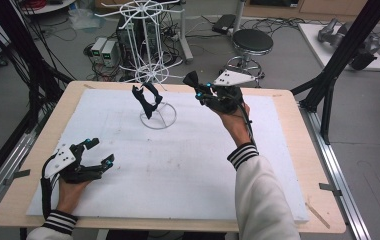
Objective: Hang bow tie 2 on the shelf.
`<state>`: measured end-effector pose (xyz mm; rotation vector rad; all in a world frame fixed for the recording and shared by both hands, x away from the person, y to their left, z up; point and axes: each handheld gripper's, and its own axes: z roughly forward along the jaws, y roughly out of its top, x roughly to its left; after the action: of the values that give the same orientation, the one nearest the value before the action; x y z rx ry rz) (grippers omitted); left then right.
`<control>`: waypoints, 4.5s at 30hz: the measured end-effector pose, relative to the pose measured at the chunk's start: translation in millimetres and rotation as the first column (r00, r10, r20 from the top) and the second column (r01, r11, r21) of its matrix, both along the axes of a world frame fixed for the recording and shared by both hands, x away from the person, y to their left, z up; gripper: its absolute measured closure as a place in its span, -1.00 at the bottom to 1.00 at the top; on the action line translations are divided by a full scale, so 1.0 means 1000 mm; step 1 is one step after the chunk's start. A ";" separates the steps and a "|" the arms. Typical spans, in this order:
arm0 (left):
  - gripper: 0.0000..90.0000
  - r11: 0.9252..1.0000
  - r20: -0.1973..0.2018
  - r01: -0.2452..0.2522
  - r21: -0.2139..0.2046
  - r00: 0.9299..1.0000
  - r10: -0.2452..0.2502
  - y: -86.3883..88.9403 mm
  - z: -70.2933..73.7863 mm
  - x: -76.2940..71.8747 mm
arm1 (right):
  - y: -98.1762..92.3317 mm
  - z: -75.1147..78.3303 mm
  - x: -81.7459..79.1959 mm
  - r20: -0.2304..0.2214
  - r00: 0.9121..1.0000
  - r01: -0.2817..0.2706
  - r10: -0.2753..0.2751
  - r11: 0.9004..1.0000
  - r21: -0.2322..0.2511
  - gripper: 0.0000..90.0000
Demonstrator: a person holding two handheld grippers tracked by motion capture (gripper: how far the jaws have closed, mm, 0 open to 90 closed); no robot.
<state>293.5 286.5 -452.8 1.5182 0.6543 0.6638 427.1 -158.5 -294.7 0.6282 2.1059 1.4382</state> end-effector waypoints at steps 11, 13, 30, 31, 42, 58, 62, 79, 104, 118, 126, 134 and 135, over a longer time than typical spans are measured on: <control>-0.63 1.000 -0.001 -0.001 -0.003 1.000 0.001 0.000 0.000 0.000 | 0.005 0.009 0.001 0.024 0.999 0.028 -0.028 1.000 0.004 0.68; -0.63 1.000 -0.002 0.000 -0.004 1.000 0.000 0.000 0.000 0.000 | 0.007 0.010 0.002 0.026 0.999 0.022 -0.022 1.000 0.001 0.68; -0.63 1.000 -0.005 -0.003 -0.010 1.000 0.003 0.001 0.000 0.000 | 0.018 0.019 0.007 0.065 0.998 0.018 -0.020 0.999 0.031 0.68; -0.63 1.000 -0.004 -0.001 -0.010 1.000 0.001 0.001 0.000 0.000 | 0.019 0.019 0.008 0.065 0.998 0.016 -0.018 0.999 0.031 0.68; -0.63 1.000 -0.005 -0.002 -0.010 1.000 0.002 0.001 0.000 0.000 | 0.028 0.022 0.010 0.072 0.997 -0.004 0.001 0.999 0.047 0.68; -0.63 1.000 -0.005 -0.002 -0.009 1.000 0.002 0.001 0.000 0.000 | 0.041 0.019 0.012 0.062 0.998 -0.027 0.022 0.996 0.089 0.68; -0.63 1.000 -0.005 -0.002 -0.009 1.000 0.002 0.001 0.000 0.000 | 0.045 0.018 0.012 0.060 0.998 -0.040 0.035 0.995 0.086 0.68; -0.63 1.000 -0.005 -0.001 -0.009 1.000 0.001 0.001 0.000 0.000 | 0.056 0.011 0.018 0.027 0.997 -0.069 0.067 0.992 0.101 0.68; -0.63 1.000 -0.002 0.000 -0.010 1.000 -0.001 0.001 0.000 0.000 | 0.060 0.007 0.023 -0.001 0.997 -0.077 0.077 0.992 0.103 0.55; -0.63 1.000 -0.002 0.002 -0.012 1.000 -0.002 0.001 0.000 0.000 | 0.057 0.013 0.015 0.031 0.998 -0.052 0.048 0.989 0.140 -0.41; -0.63 1.000 0.002 -0.002 -0.020 1.000 0.002 0.002 -0.001 0.000 | 0.038 0.028 -0.003 0.016 1.000 0.022 -0.024 0.989 0.143 -0.98; -0.63 1.000 0.004 -0.007 -0.014 1.000 0.007 0.001 0.000 -0.001 | 0.002 0.034 -0.032 0.024 0.999 0.040 -0.044 0.987 0.156 -0.98; -0.63 1.000 0.005 -0.009 -0.016 1.000 0.010 0.001 -0.001 -0.001 | -0.005 0.031 -0.039 0.032 0.998 0.048 -0.054 0.987 0.152 -0.98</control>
<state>292.5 287.4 -453.4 1.4985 0.6617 0.6680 388.3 -163.7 -263.5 0.7032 1.9522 1.5793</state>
